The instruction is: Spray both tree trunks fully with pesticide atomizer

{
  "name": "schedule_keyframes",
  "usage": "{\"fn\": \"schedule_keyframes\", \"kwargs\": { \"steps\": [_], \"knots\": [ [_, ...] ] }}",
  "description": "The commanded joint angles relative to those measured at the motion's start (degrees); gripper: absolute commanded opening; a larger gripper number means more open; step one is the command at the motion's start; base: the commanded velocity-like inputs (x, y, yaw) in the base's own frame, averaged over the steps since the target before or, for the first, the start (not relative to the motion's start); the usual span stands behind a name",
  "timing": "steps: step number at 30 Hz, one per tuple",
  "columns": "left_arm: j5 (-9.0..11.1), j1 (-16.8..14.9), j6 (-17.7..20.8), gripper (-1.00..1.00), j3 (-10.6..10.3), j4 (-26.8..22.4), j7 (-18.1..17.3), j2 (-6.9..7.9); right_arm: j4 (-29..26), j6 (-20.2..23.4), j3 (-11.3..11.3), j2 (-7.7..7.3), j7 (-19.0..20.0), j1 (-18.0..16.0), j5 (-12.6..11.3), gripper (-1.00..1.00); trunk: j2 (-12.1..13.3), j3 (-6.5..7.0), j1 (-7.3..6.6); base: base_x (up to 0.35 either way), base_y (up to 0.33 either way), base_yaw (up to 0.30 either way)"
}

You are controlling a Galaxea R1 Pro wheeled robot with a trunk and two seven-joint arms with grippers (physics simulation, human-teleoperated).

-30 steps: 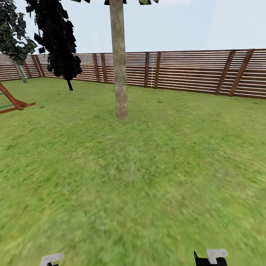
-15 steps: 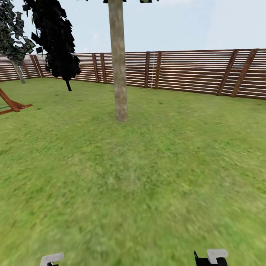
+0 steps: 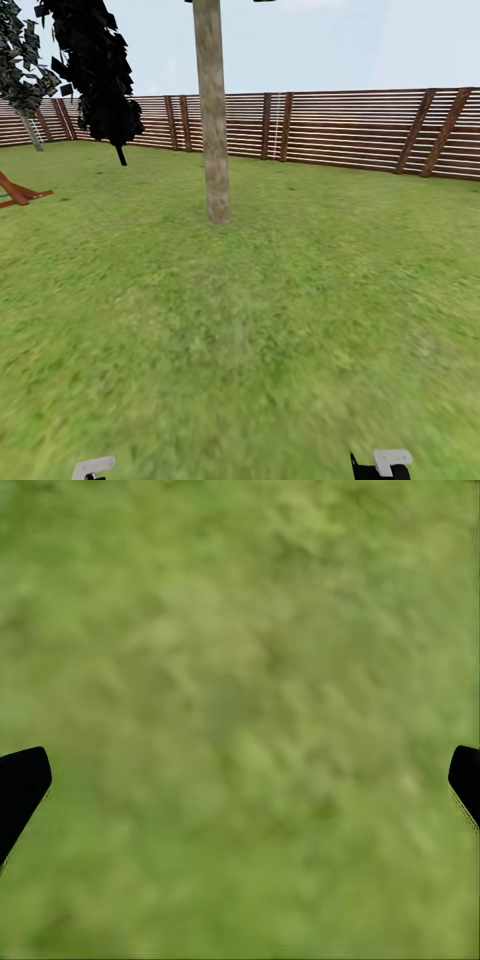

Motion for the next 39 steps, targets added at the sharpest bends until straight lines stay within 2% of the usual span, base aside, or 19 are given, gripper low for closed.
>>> {"fn": "schedule_keyframes", "kwargs": {
  "steps": [1, 20, 27, 39],
  "knots": [
    [0.20, -0.02, -0.12, -1.00, -0.61, -0.02, 0.83, 0.03, 0.05, -0.28, -0.48, 0.03, 0.09, -0.06, 0.56, 1.00, -0.02, -0.05, 0.03, 0.337, 0.000, 0.000],
    [0.20, -0.02, -0.09, -1.00, -0.61, -0.02, 0.81, 0.03, 0.05, -0.28, -0.42, 0.13, 0.17, -0.06, 0.56, 1.00, -0.02, -0.05, 0.03, 0.337, 0.000, 0.000],
    [0.20, -0.02, -0.11, -1.00, -0.61, -0.02, 0.80, 0.03, 0.05, -0.28, -0.44, 0.11, 0.17, -0.06, 0.56, 1.00, -0.02, -0.05, 0.03, 0.337, 0.000, 0.140],
    [0.20, -0.02, -0.12, -1.00, -0.61, -0.02, 0.81, 0.03, 0.05, -0.28, -0.43, 0.06, 0.18, -0.06, 0.56, 1.00, -0.02, -0.05, 0.03, 0.337, 0.000, 0.005]
  ]
}}
